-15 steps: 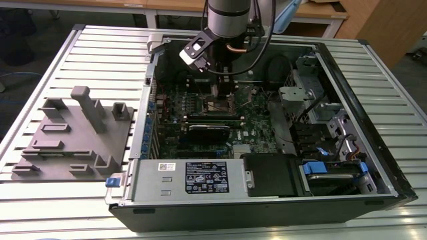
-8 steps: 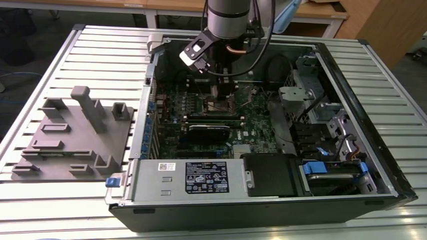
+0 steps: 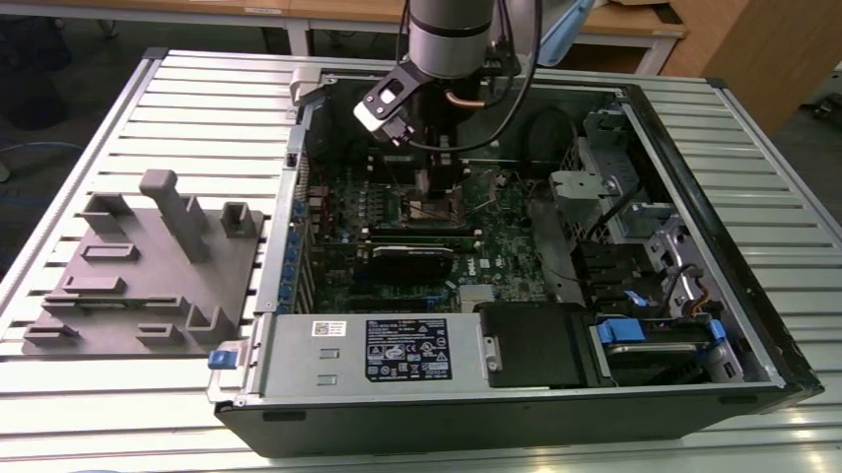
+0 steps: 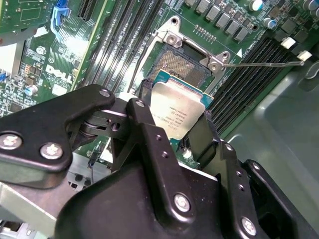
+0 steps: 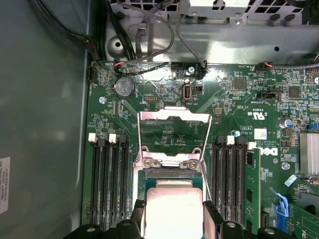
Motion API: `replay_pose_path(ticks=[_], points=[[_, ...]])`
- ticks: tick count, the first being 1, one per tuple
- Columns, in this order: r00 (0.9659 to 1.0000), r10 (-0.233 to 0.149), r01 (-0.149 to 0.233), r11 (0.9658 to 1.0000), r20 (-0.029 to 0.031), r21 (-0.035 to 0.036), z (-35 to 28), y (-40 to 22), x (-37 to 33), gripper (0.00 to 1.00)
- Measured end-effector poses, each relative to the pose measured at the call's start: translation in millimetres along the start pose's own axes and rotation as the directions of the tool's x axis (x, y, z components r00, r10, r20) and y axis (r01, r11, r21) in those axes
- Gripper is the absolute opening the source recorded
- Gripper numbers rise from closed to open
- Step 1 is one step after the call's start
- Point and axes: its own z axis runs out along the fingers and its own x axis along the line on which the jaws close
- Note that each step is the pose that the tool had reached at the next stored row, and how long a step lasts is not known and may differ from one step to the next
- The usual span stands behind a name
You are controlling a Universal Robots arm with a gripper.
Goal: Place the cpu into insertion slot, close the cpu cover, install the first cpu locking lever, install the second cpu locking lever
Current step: 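Place the cpu into insertion slot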
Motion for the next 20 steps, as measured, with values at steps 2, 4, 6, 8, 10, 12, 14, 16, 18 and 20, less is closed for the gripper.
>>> replay_pose_path(ticks=[2,4,6,8,10,12,14,16,18,20], points=[[1.0000,0.000,0.000,1.0000,0.0001,0.0000,0.7,-0.1,0.0,0.54],[1.0000,0.000,0.000,1.0000,0.0001,-0.0004,1.4,-0.4,0.0,0.54],[1.0000,-0.001,0.001,1.0000,0.0001,-0.0008,2.2,-0.6,0.0,0.54],[1.0000,-0.002,0.002,1.0000,0.0002,-0.0017,2.8,-1.0,0.0,0.54],[1.0000,-0.002,0.002,1.0000,0.0007,-0.0021,3.3,-1.3,0.1,0.54],[1.0000,-0.003,0.003,1.0000,0.0008,-0.0029,4.1,-1.6,0.2,0.54],[1.0000,-0.005,0.005,1.0000,0.0011,-0.0037,4.7,-1.7,0.6,0.54],[1.0000,-0.008,0.008,1.0000,0.0013,-0.0047,5.5,-1.8,1.0,0.54],[0.9999,-0.010,0.010,0.9999,0.0017,-0.0056,6.2,-1.9,1.6,0.54],[0.9999,-0.011,0.011,0.9999,0.0033,-0.0059,6.6,-2.3,1.9,0.54]])
